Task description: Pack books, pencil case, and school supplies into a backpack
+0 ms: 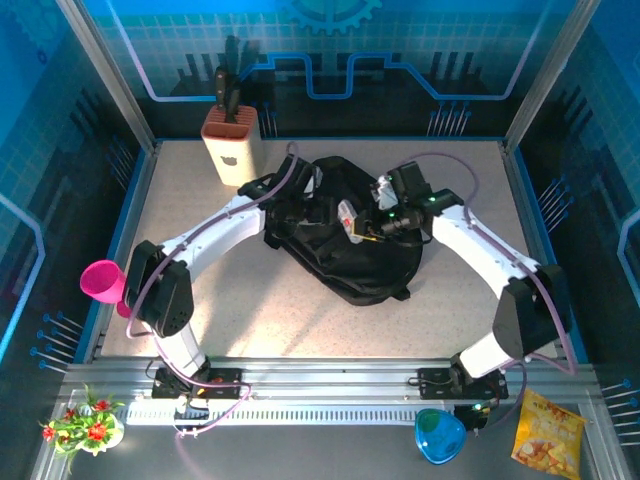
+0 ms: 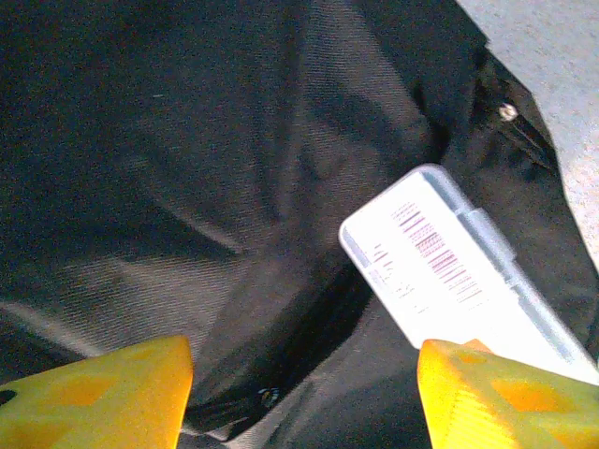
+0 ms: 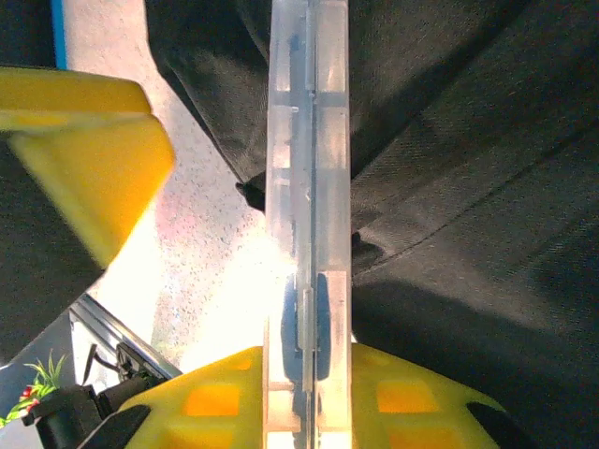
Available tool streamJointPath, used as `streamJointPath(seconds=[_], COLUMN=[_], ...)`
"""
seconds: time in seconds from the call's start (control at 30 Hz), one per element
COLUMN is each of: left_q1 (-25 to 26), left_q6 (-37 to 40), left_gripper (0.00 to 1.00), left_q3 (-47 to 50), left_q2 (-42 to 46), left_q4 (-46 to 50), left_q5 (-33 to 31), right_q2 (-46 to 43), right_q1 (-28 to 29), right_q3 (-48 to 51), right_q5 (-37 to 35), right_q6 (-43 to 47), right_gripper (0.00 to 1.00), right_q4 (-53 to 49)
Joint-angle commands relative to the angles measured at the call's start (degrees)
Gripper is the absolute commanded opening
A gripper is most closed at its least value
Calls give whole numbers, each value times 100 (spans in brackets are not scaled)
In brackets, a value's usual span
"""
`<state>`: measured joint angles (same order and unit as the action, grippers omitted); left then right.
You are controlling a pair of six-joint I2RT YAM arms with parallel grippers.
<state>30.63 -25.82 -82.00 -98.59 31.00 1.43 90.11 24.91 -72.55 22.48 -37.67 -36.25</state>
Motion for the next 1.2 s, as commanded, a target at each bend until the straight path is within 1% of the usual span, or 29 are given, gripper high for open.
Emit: streamJointPath(seconds=[0.0,0.1,0.23,0.3,0.47,0.67,0.8,0.93,1.07,1.17], left_q1=[4,4,7,11,118,528,792,937,935,906], left_q6=[-231,-235,-283,-292,-155,284,557,727,600,460], left_gripper=[65,63,62,61,59,57,56,53,47,44], left_q3=[205,192,133,80,-107,-578,-1001,-1415,-1548,-1401], left_q2=[116,-3,-239,-348,-523,-714,-1069,-1450,-1663,-1584], left_q4=[-11,-43,-68,-59,18,347,655,911,1029,965], left_q5=[-201,20,203,200,-3,-654,-1058,-1387,-1523,-1436], right_q2=[329,446,217,12,-289,-196,-159,-186,-153,19], right_q1=[124,137,95,85,33,-60,-175,-348,-634,-869], right_q3=[-380,-505,-269,-39,554,1005,1348,1590,1836,1814], right_q5=[-218,-483,-890,-1065,-1178,-929,-658,-367,376,816], right_q6=[-456,-651,-844,-965,-1230,-1389,-1467,-1402,-1200,-1115], right_gripper=[21,19,17,14,14,14,13,13,13,13], right_q4=[-473,-846,-1165,-1259,-1133,-640,-259,110,808,1059])
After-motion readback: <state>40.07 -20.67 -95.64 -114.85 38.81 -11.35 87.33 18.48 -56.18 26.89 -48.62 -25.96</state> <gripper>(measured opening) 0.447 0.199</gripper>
